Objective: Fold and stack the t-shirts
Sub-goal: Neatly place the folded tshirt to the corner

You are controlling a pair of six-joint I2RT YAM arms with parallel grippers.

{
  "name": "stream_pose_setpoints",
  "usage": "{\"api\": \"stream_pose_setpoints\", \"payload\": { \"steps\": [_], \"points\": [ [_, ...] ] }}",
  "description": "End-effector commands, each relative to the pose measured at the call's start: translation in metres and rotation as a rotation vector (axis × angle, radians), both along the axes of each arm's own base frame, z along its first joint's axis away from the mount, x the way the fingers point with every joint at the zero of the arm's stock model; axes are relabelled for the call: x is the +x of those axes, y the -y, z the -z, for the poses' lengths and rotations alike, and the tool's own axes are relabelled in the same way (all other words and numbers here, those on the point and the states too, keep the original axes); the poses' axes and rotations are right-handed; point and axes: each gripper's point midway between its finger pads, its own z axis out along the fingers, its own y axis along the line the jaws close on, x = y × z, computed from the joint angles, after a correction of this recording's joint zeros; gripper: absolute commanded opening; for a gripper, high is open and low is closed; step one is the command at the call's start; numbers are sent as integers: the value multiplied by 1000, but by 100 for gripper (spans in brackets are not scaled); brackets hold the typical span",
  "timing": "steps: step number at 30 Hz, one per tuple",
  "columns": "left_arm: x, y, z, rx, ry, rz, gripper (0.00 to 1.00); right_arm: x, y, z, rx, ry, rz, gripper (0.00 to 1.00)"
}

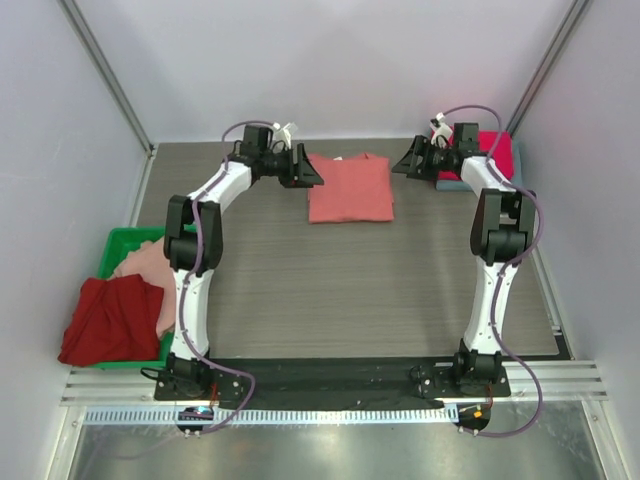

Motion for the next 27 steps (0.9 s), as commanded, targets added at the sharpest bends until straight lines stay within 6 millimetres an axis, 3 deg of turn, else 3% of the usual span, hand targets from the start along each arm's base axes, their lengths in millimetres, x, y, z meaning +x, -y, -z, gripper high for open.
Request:
{"api": "stream_pose_setpoints", "payload": {
  "steps": [1,14,22,23,27],
  "points": [
    [-13,12,-9,-99,-13,98,59,-4,-22,-1,95,0,-110,74],
    [-33,27,74,3,-160,148,58,-11,-38,82,221,-223,-102,78],
    [-30,25,92,4,-216,120,57,-24,-63,106,252,-305,-118,75],
    [-30,25,95,6,-217,119,57,-28,-78,108,252,-315,-143,75],
    [-32,24,100,12,-233,116,56,-31,-89,119,258,-341,-141,72]
  ]
}}
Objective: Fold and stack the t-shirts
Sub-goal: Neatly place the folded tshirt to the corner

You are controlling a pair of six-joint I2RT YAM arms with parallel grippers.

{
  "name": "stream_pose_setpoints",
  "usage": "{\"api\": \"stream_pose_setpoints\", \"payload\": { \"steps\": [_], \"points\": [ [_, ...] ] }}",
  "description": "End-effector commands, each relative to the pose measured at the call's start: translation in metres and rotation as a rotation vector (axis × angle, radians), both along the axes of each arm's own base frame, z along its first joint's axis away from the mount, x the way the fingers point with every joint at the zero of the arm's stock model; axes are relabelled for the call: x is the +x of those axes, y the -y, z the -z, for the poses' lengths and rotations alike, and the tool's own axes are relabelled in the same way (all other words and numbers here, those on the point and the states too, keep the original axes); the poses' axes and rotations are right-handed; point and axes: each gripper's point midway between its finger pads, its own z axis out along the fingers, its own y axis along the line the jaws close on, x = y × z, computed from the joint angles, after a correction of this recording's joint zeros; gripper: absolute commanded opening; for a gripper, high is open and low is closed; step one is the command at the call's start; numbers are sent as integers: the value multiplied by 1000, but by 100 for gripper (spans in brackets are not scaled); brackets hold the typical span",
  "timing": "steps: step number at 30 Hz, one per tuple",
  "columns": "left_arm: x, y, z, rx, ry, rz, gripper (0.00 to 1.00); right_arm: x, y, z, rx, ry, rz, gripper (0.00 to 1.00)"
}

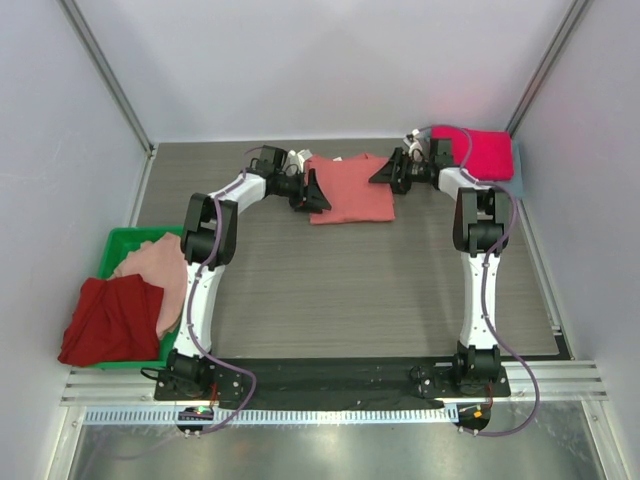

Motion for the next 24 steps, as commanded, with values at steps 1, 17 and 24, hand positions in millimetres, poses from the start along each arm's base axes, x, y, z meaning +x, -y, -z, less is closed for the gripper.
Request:
{"api": "stream_pose_setpoints", "payload": {
  "steps": [1,17,24],
  "points": [
    [1,-2,15,17,-29,-11,57,-20,-18,68,-61,-182,23,69],
    [8,-9,-22,53,110,-1,57,24,22,-45,-300,205,50,1],
    [12,-11,-37,61,173,12,58,46,62,-124,-457,444,66,1]
  ]
}}
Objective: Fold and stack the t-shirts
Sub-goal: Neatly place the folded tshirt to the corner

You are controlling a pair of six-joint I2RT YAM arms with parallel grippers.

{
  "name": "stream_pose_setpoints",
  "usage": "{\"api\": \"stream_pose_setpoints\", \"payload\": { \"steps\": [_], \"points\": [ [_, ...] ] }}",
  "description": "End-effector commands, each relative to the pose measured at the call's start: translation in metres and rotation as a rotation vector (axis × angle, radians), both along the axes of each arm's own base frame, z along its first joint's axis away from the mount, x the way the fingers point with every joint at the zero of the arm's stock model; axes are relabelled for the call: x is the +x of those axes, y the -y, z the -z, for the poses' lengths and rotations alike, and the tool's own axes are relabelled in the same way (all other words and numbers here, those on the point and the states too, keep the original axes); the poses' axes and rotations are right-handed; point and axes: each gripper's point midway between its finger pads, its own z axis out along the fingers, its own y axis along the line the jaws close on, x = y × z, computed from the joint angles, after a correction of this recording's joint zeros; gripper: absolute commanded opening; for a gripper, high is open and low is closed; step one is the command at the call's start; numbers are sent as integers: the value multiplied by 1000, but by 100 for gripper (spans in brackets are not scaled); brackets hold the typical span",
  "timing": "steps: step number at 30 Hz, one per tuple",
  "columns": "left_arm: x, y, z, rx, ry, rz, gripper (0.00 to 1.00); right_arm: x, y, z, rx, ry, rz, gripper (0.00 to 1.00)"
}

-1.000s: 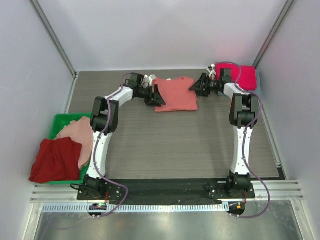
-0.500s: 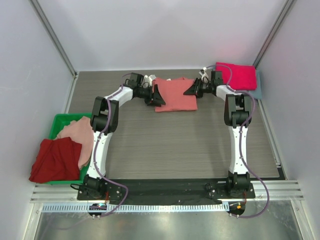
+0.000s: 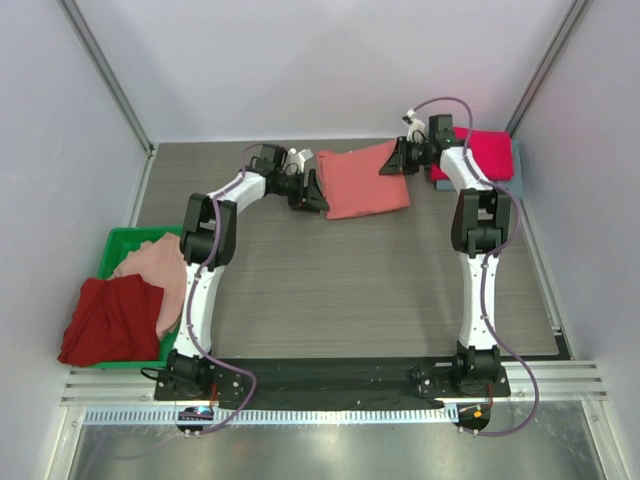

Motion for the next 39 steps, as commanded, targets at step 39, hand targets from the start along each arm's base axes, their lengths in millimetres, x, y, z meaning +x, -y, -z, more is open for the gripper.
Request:
{"api": "stream_pose_setpoints", "payload": {
  "steps": [39],
  "points": [
    [-14,23,-32,57,131,85,59,46,254,-206,-554,581,339,1]
  ]
}}
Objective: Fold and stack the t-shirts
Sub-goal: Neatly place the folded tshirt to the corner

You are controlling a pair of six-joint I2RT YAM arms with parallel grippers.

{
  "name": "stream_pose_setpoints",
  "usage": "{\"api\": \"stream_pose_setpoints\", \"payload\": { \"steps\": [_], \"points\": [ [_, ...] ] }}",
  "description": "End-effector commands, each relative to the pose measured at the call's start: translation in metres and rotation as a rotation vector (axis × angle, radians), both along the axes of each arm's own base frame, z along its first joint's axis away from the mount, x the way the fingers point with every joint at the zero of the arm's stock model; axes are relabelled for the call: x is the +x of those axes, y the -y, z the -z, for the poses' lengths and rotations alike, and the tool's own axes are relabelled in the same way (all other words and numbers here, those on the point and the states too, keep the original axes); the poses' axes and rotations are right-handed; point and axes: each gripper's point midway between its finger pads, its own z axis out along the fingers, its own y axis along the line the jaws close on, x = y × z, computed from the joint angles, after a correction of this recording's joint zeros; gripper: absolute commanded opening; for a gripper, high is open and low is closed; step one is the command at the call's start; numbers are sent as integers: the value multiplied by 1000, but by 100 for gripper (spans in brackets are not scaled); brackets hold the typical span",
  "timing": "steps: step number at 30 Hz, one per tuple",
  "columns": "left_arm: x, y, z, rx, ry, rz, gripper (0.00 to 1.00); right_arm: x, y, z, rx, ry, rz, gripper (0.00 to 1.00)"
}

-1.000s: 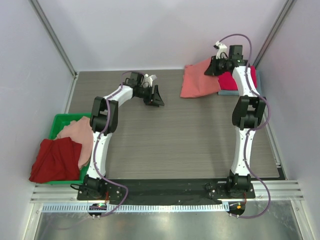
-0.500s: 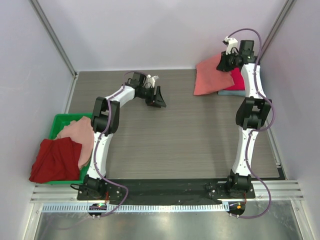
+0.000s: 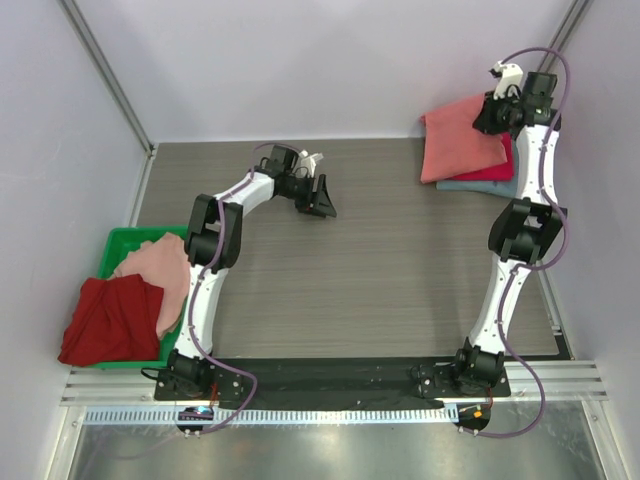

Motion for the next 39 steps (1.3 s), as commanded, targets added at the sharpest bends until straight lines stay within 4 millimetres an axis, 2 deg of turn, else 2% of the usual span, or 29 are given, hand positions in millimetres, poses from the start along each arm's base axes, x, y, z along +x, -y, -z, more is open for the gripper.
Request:
{"api": "stream_pose_setpoints", "payload": {
  "steps": [1,4,9,10,17,27,29,30,31,32,33,34,35,36,37,38,39],
  "points": [
    [5,2,-36,0,88,10,59,12,30,-51,-63,153,57,1],
    [3,3,-36,6,91,14,59,19,49,-40,-76,155,97,1],
    [2,3,-36,15,99,18,59,30,74,-9,-101,128,172,1],
    [2,3,-36,17,100,19,59,33,77,2,-103,117,181,1],
    [-3,5,-37,30,108,31,59,48,105,28,-173,122,289,1],
    [-3,4,-36,51,118,31,61,63,124,14,-195,228,380,1],
    [-4,5,-37,51,120,33,61,62,128,15,-205,226,404,4],
    [-4,4,-37,53,121,30,62,62,130,13,-207,229,419,11],
    [-3,4,-37,57,125,29,62,61,131,8,-207,235,428,33],
    [-3,4,-38,59,124,27,63,59,132,9,-210,227,433,43],
    [-3,3,-37,62,127,26,64,57,131,5,-214,228,433,50],
    [-2,2,-40,71,140,22,64,53,129,-10,-222,246,435,57],
    [-1,0,-41,85,147,17,64,50,129,-13,-230,242,443,67],
    [1,-2,-43,101,162,10,67,46,132,-21,-239,244,473,71],
    [4,-5,-51,118,199,1,68,38,128,-52,-239,287,482,86],
    [11,-14,-50,173,224,-29,69,33,124,-52,-221,274,486,93],
    [16,-20,-52,216,256,-50,70,28,121,-61,-211,283,485,96]
  ]
}}
